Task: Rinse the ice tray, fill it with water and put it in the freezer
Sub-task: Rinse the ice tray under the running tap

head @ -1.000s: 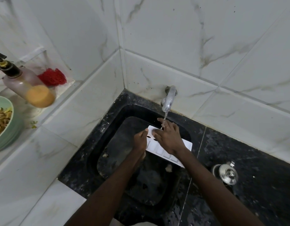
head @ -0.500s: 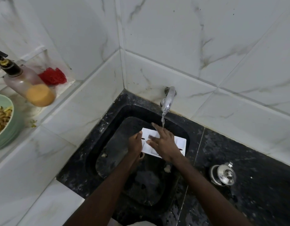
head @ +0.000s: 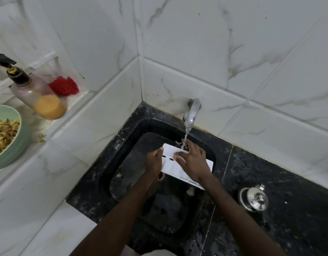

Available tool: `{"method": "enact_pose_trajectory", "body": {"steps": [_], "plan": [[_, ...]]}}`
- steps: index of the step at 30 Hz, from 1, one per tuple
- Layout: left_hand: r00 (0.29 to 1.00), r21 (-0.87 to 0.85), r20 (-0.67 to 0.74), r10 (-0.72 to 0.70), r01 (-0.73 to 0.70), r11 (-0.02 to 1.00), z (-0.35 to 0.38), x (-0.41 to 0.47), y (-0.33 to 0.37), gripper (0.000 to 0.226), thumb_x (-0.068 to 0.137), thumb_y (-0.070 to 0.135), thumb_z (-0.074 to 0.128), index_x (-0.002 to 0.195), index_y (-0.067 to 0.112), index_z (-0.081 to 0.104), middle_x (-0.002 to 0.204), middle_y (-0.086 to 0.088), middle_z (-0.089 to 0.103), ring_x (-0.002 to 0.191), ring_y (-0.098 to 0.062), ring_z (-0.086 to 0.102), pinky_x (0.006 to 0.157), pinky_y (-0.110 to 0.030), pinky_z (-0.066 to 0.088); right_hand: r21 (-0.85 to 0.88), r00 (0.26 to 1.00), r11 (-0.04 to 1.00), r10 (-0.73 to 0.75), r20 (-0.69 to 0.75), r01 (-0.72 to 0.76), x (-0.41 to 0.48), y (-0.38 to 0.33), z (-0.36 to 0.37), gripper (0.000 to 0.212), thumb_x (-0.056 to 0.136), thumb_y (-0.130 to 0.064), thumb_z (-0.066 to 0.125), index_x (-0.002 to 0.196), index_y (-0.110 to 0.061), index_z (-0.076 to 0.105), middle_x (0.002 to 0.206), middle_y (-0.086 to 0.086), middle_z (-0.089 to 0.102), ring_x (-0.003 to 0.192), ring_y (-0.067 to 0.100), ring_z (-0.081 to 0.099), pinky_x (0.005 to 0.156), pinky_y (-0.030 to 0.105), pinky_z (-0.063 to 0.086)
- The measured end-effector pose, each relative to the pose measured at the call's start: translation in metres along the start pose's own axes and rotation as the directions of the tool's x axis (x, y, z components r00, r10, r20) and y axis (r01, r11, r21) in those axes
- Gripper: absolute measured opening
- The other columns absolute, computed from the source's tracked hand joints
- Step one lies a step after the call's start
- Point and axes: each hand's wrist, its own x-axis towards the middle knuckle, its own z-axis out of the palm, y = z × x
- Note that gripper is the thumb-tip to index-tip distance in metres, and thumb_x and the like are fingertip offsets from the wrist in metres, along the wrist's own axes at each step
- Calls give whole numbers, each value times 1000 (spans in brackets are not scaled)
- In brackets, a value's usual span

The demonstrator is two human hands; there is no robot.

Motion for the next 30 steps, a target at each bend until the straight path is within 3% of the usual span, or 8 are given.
{"method": "enact_pose_trajectory", "body": {"steps": [3, 6, 9, 16, 19, 22, 27, 30], "plan": [[1000, -2, 19, 6, -6, 1000, 6, -3, 2, 29, 104, 16, 59, 99, -6, 76, 87, -12, 72, 78, -21, 67, 68, -23, 53, -17, 999, 999, -32, 19, 32, 2, -8, 6, 66, 96, -77, 28, 127, -37, 70, 167, 0, 26, 147, 27, 30, 116, 58, 27], [999, 29, -9, -36, 36, 999, -6, 0, -2, 30, 104, 20, 59, 101, -4, 76, 92, -15, 74, 89, -32, 71, 83, -43, 57, 54, 997, 996, -75, 27, 73, -4, -4, 2, 61, 96, -76, 30, 125, -40, 71, 165, -5, 28, 147, 24, 31, 118, 56, 27], [999, 50, -19, -46, 47, 998, -13, 4, -6, 31, 104, 24, 58, 94, 0, 76, 91, -19, 75, 88, -37, 73, 82, -51, 58, 57, 999, 997, 46, -20, -45, -12, 10, -4, 57, 100, -70, 33, 132, -38, 68, 165, 1, 29, 149, 25, 28, 119, 52, 21], [998, 103, 43, 34, -39, 994, -11, 5, 6, 38, 103, 31, 60, 88, -2, 73, 83, -19, 75, 75, -26, 68, 69, -43, 57, 21, 999, 999, -27, -32, 28, -32, 6, 9, 61, 99, -74, 30, 132, -37, 67, 169, -1, 22, 150, 26, 27, 119, 56, 22], [999, 90, 22, 48, -49, 995, -7, 0, 6, 41, 104, 28, 60, 86, -7, 70, 76, -13, 69, 71, -21, 63, 68, -46, 56, 14, 995, 999, 52, -81, -51, -32, 12, 1, 60, 100, -71, 25, 122, -40, 72, 166, 0, 26, 149, 26, 27, 118, 57, 21], [1000, 52, 22, 14, -16, 999, 3, -9, 10, 37, 104, 23, 59, 84, -6, 71, 75, -13, 69, 69, -20, 62, 64, -33, 50, -30, 986, 988, 147, -82, -150, -23, -2, 5, 65, 99, -74, 27, 126, -33, 69, 169, 2, 20, 150, 28, 26, 119, 60, 21], [998, 153, 9, 64, -64, 986, -19, -13, 24, 35, 106, 24, 55, 77, 5, 62, 72, -12, 55, 67, -17, 51, 55, -26, 37, 1, 999, 1000, 12, -53, -12, -30, -2, 10, 54, 101, -68, 38, 130, -34, 68, 167, 1, 21, 149, 25, 26, 120, 54, 18], [997, 247, -19, 78, -71, 966, -30, -17, 31, 32, 109, 23, 49, 82, 9, 61, 77, -11, 55, 67, -19, 51, 49, -18, 34, 34, 988, 988, 149, -45, -148, -33, 8, 5, 54, 103, -64, 36, 140, -35, 61, 168, 2, 18, 151, 25, 23, 121, 53, 17]]}}
